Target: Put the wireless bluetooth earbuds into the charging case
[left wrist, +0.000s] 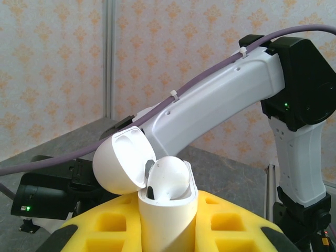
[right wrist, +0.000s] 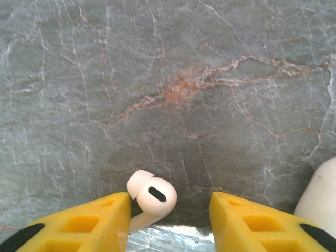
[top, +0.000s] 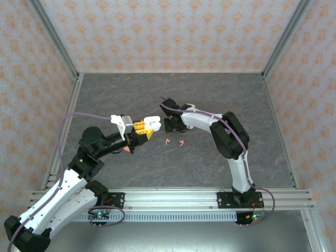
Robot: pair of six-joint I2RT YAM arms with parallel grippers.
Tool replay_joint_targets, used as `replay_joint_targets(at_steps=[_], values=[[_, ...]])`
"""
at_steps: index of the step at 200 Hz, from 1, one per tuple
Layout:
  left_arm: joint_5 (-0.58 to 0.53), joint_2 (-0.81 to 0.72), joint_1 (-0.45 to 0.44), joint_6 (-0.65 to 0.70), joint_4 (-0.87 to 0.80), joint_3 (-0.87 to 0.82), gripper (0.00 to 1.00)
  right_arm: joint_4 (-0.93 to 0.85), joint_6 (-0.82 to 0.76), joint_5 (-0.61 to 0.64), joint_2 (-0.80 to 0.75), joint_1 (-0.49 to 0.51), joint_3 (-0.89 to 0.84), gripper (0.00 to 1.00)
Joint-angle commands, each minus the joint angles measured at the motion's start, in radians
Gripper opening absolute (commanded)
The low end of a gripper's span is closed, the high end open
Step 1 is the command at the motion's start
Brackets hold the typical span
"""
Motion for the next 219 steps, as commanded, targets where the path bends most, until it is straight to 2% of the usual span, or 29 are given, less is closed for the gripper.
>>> replay_joint_targets(at_steps=[1, 63, 121, 219], values=[[-0.010, -0.002, -0.010, 0.020, 0.003, 0.007, 0.00, -0.092, -0.017, 0.039, -0.034, 0.004, -0.029, 0.44], [-0.011, 0.000, -0.010, 0.019, -0.003, 0.013, 0.00, -0.103, -0.032, 0.002, -0.067, -0.003, 0.032, 0.46], [-0.014, -0.009, -0.010, 0.024, -0.009, 0.008, 0.00, -0.047, 0.015, -0.019, -0.020, -0.027, 0.043, 0.46], [-0.021, -0.008, -0.011, 0.027, -0.013, 0.004, 0.00, -0.037, 0.036, -0.073, 0.033, -0.023, 0.067, 0.39]])
